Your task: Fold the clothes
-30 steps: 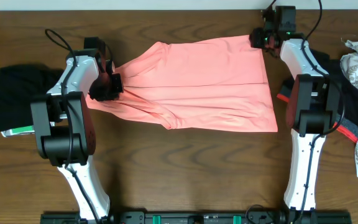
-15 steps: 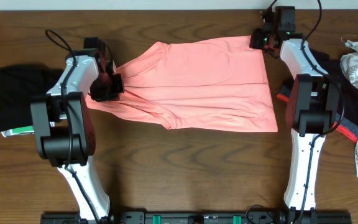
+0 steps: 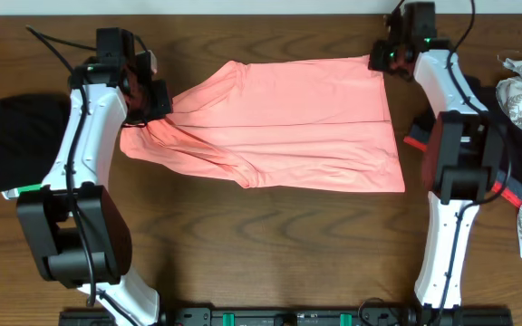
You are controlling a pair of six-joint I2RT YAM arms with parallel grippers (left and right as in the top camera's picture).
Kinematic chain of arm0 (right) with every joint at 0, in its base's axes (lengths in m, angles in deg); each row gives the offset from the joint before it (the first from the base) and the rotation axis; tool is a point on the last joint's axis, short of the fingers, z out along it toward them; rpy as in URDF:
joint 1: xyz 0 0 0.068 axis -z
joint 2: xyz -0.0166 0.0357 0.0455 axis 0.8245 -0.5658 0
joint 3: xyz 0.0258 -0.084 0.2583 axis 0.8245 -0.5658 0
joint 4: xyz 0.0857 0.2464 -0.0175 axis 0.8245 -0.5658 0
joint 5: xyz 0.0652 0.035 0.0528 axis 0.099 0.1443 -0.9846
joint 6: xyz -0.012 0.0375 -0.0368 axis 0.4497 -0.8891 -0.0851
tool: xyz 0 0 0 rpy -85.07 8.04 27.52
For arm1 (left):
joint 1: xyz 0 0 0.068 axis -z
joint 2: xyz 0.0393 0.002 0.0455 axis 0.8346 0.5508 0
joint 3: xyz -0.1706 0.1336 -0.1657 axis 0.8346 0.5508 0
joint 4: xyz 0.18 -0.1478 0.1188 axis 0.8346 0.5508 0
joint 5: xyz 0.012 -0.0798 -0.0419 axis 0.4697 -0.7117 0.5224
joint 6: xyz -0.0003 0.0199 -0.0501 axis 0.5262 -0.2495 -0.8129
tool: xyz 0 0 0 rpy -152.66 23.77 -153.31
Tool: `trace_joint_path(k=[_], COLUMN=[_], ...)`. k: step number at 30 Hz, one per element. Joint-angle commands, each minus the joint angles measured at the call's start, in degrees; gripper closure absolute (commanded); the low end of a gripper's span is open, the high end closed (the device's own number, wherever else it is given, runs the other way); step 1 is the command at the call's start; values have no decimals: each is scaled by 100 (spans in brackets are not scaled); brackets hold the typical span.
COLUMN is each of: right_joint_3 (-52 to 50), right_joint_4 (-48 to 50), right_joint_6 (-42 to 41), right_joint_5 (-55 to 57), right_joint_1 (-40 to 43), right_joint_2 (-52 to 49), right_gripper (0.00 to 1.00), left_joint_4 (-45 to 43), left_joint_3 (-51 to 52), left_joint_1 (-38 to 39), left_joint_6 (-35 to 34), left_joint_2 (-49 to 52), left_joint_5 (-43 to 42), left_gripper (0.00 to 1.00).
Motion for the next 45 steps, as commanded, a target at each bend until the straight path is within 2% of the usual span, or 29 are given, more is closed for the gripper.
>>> trace_joint_path(k=[1,4,7,13,16,22,26,31,40,45], right_joint_3=[-15,-15,-15,-15,-15,-15,-15,-15,-15,-15], right_joint_4=[-26,-66,-240,-940,-1255,-1727,-1963,-2192,-2524,-2594], right_joint_6=[17,20,24,109,109,160,326,369,457,525], right_joint_5=[74,72,52,55,55,52,57,59,72,74], right_joint_1=[0,-33,-107,-254,-286,-291,-293,-330,-442,-439], right_joint_2=[549,699,802,874,885,931,1062,1320,1626,1631], right_gripper=[99,99,99,99,99,99,99,99,99,99], left_joint_4=[-186,-538,-916,-1419,-1561,-2194,-3056,-3926,-3974,-3934], left_joint_3=[-24,-24,-24,-24,-24,-26,-33,-262,-1836,-2087], left_joint_1=[85,214,393,640,654,654,654,682,885,949], left_joint_6=[-87,-96,-96,-98,-448,-826,-1145,-1878,-2618,-2758], left_joint_2=[33,33,35,103,199,741,1176,1679,2992,3272], left_joint_5=[-350,-514,-514,-511,-522,-1550,-2074,-2199,-2728,-2734], left_gripper=[86,83,65,51,50,49,46,45,46,46])
